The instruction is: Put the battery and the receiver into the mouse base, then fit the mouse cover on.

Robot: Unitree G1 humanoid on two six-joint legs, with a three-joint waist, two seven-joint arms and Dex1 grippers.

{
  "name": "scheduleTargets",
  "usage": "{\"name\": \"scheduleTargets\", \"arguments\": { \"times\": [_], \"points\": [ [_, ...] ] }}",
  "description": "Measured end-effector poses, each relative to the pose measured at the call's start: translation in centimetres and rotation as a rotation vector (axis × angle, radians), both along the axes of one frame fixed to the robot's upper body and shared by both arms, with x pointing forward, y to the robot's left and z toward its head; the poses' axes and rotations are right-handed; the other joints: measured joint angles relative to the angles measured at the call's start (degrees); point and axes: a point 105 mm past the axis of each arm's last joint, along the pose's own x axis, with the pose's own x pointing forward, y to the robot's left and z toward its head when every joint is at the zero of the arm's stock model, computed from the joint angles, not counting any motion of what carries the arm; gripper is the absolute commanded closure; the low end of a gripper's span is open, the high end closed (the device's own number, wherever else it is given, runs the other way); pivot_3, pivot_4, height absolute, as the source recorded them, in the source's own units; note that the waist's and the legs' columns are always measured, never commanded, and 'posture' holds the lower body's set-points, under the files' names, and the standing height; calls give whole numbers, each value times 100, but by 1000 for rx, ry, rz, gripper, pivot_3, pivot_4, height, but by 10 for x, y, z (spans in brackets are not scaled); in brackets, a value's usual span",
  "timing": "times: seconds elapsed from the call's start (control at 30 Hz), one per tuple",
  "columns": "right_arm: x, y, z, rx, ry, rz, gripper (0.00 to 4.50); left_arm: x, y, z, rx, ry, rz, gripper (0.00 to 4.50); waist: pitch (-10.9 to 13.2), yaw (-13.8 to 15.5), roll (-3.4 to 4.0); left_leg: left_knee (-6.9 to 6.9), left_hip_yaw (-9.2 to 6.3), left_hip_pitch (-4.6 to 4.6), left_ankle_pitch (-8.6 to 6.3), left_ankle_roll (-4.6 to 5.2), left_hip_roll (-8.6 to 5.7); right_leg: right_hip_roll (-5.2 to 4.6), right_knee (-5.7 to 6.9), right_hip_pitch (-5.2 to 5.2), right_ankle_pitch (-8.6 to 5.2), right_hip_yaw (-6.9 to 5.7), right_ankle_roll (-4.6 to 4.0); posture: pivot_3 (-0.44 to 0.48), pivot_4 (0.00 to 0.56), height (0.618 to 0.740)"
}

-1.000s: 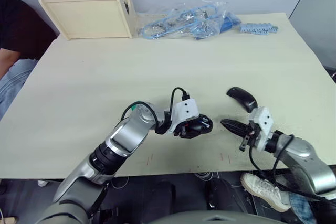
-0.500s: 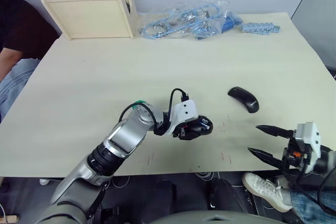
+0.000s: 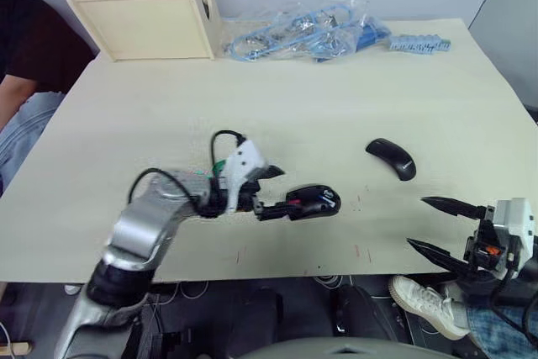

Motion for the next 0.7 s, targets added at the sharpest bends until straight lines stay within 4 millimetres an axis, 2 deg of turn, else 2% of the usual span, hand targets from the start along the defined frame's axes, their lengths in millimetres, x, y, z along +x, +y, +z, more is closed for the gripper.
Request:
{"name": "scheduleTargets", "arguments": {
  "times": [0.1,0.27,0.43,0.6,0.7],
  "points": [
    [2,2,5,20,-32,7,0,-10,19,4,-53,26,58,48,5,-2,0,0,0,-1,0,0,1,-2,-3,-1,0,0,0,0,150,740],
    [7,-1,9,37,-58,-3,0,-20,66,13,-98,44,240,48,22,-5,5,-1,-1,1,0,-1,4,-2,-3,0,-1,-1,-1,0,150,740],
    [9,-2,11,37,-75,-4,0,-12,110,23,-88,43,411,48,26,6,4,-2,1,-2,0,-1,0,-2,-8,0,-1,-5,-1,0,150,740],
    [11,4,14,45,-89,24,0,-6,134,24,-72,77,487,48,34,-4,4,-2,1,-1,-1,-1,1,-1,-6,-1,-1,-8,-3,0,150,740],
    [11,8,16,45,-98,32,0,-3,138,25,-78,71,499,48,37,-5,6,-2,-1,-2,-1,-2,2,-2,-8,-1,0,-5,-2,0,150,740]
  ]
}}
